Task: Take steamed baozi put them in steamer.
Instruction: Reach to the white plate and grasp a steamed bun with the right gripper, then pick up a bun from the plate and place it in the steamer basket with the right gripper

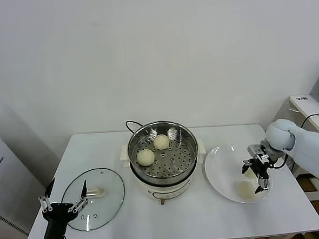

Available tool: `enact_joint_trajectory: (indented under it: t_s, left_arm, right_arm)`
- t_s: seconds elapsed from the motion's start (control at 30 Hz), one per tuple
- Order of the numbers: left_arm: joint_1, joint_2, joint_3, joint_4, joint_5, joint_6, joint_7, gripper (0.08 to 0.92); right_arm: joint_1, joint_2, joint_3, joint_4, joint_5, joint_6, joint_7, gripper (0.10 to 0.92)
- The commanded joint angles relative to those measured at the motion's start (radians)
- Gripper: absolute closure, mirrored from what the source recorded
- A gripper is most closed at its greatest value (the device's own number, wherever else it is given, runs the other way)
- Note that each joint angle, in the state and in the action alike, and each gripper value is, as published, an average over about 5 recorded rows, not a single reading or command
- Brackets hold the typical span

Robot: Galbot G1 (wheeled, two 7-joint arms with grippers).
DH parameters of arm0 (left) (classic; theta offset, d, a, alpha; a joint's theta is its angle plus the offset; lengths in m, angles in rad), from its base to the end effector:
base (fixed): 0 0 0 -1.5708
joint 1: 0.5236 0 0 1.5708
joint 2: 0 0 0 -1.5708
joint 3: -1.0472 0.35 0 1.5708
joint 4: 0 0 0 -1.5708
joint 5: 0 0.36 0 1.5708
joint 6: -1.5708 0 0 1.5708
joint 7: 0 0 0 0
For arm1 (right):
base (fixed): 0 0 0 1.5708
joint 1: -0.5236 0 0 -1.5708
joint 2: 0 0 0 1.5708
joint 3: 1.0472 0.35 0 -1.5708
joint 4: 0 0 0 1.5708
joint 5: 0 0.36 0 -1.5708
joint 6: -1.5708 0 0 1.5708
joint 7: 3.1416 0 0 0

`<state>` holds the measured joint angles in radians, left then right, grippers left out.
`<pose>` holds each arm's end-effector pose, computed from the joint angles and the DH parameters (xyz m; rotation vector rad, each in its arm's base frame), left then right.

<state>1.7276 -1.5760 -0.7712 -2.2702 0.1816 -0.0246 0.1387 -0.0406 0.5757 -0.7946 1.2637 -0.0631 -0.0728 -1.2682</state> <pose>0.1330 0.0669 -0.2602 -0.0849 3.0944 0.5272 0.4925 -0.2040 -0.2101 1.4248 -1.2106 1.2344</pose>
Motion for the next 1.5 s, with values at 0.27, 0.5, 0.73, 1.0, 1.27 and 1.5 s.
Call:
enact_joint_trajectory:
  t_s: [0.27,0.5,0.73,1.0,1.27,1.5]
  left_arm:
    - [0.007,0.003,-0.007,0.004,0.001,-0.002,0.0,0.177]
    - [0.007,0.002,-0.005,0.001,0.001,-0.002,0.0,0.177]
    - [0.008,0.001,-0.007,-0.005,-0.001,-0.004,0.001,0.177]
    - [0.01,0.004,-0.012,-0.019,-0.01,-0.005,0.0,0.177]
    - [0.006,0.006,-0.02,-0.029,-0.021,-0.004,-0.001,0.177]
    - [0.008,0.003,-0.029,-0.031,-0.034,-0.007,0.0,0.177]
  right_arm:
    - [-0.108,0.064,0.065,-0.047,-0.071,0.02,0.027,0.254]
    - [-0.043,0.038,0.019,-0.035,-0.048,0.018,0.023,0.45]
    - [0.166,0.015,-0.109,-0.019,0.047,0.032,0.008,0.597]
    - [0.75,0.176,-0.456,-0.037,0.352,0.073,-0.022,0.609]
    - [0.949,0.387,-0.517,0.116,0.382,0.195,-0.009,0.609]
    - [0.678,0.5,-0.421,0.287,0.007,0.387,0.017,0.609]
